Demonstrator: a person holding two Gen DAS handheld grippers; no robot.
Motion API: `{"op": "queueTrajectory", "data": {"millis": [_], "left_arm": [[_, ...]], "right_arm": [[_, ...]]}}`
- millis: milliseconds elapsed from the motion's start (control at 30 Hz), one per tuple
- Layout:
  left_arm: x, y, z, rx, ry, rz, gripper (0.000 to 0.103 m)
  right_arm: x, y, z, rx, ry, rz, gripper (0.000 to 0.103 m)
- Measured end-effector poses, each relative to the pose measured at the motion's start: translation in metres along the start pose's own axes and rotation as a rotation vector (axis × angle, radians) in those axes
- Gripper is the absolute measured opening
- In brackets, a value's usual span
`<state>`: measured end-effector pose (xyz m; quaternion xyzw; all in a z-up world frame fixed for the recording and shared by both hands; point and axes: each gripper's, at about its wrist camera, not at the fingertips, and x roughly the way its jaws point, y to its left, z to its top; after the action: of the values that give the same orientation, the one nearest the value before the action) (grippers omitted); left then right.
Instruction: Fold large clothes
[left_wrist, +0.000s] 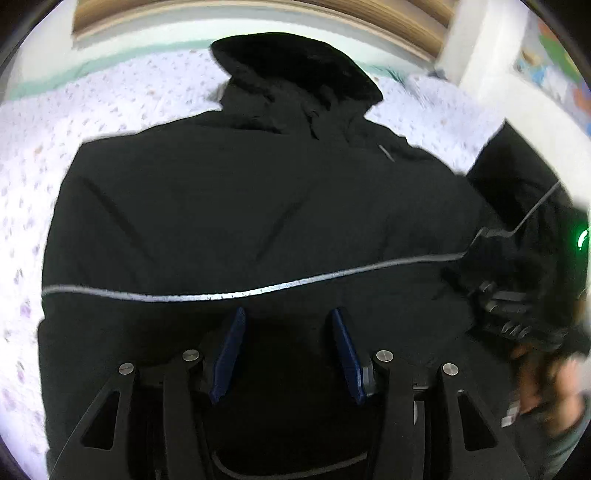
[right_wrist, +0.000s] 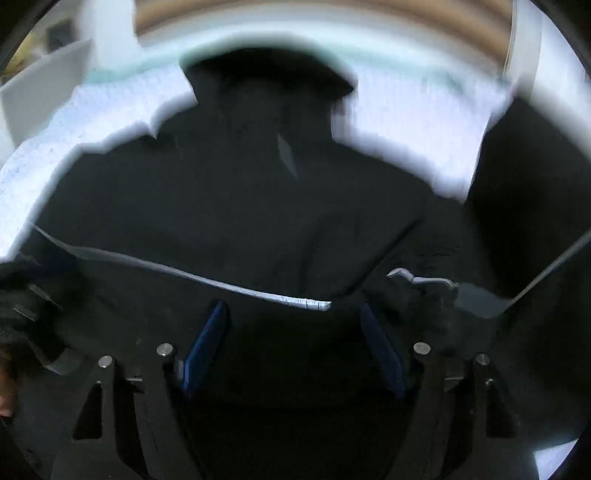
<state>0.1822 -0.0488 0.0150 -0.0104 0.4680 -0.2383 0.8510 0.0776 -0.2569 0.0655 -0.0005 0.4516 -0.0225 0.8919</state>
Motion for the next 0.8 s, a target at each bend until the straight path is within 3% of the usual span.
{"op": "queueTrajectory", "data": {"millis": [100, 267, 367, 400, 467, 533, 667, 800], "left_arm": [[0.002, 0.015, 0.002, -0.083, -0.005, -0.060, 0.050], [-0.011, -0.007, 0.001, -0.043, 0.016, 0.017, 0.050], [-0.030, -0.032, 0.017, -0.048, 0.028, -0.107, 0.050], [-0.040, -0.042, 0.022, -0.056, 0.022, -0.160, 0.050], [-0.057, -0.072, 0.040, -0.057, 0.012, -0.241, 0.050], [-0.073, -0.113, 0.056, 0.002, -0.032, -0.291, 0.050], [-0.073, -0.183, 0.076, 0.096, -0.092, -0.275, 0.050], [-0.028, -0.212, 0.085, 0.041, -0.091, -0.246, 0.050]], "right_arm": [[0.000, -0.005, -0.001, 0.009, -0.026, 0.060, 0.087], [-0.014, 0.000, -0.006, -0.007, -0.019, 0.025, 0.087], [-0.044, -0.010, -0.006, 0.015, -0.016, 0.105, 0.087], [-0.067, -0.016, -0.006, 0.021, -0.029, 0.181, 0.087], [-0.104, -0.028, -0.002, 0.038, -0.080, 0.239, 0.087], [-0.146, -0.045, 0.001, 0.043, -0.143, 0.231, 0.087], [-0.231, -0.111, 0.004, 0.097, -0.313, 0.133, 0.087], [-0.255, -0.189, -0.004, 0.218, -0.350, 0.010, 0.087]]}}
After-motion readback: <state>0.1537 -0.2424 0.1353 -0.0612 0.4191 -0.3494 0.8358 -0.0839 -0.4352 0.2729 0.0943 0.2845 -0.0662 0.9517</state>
